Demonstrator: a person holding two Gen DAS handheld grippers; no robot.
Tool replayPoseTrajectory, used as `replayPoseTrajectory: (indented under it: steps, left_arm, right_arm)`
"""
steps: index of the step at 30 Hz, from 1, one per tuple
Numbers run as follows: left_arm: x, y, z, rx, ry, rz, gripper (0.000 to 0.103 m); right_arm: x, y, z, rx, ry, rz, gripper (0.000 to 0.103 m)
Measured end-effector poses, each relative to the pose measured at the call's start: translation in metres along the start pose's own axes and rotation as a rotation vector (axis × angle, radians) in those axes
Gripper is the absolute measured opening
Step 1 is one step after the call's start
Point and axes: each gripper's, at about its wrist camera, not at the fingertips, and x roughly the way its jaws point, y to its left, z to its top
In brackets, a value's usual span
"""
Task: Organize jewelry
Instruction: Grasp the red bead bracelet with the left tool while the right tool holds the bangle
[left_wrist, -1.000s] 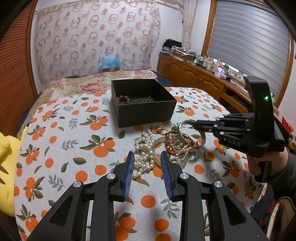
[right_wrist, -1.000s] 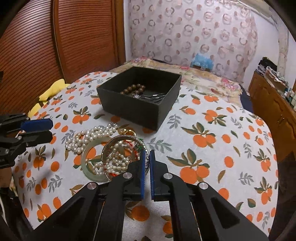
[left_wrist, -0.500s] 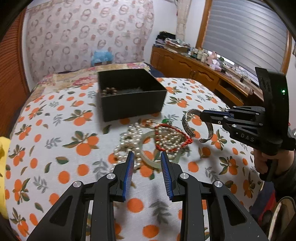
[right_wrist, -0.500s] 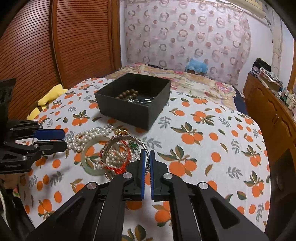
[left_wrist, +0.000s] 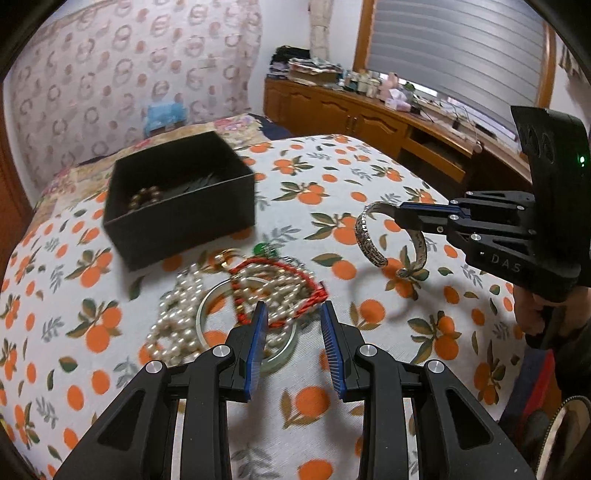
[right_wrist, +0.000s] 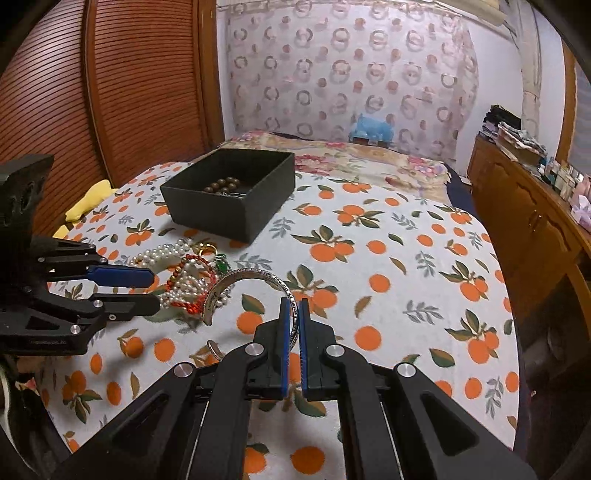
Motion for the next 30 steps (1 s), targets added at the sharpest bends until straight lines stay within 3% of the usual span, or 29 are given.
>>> replayPoseTrajectory:
  steps: [8,15,17,20,30]
  left_arm:
    - [0.019,-0.022,0.016,0.086,0.024,0.012,0.028]
    - [0.038,-0.030,0.018,0.159,0.069,0.108,0.028]
    - [0.038,-0.032,0.017,0.173,0.068,0.130,0.022]
    - [0.033,-0.026,0.017,0.154,0.059,0.123,0.009]
    - [-0.013,-0.002,0.027,0.058,-0.048,0.084,0.007]
  right_arm:
    - [-0.004,-0.016,-0.008,0.028,-0.003,-0.008,0.005]
    - [-0.007,-0.022,-0.013,0.038,-0.002,-0.012,0.005]
    - [-0.007,-0.023,-0.013,0.039,-0.003,-0.012,0.005]
    - [-0.006,-0.024,-0.014,0.040,-0.003,-0.012,0.005]
    - [-0.005,-0.016,-0.011,0.026,0.000,-0.005,0.005]
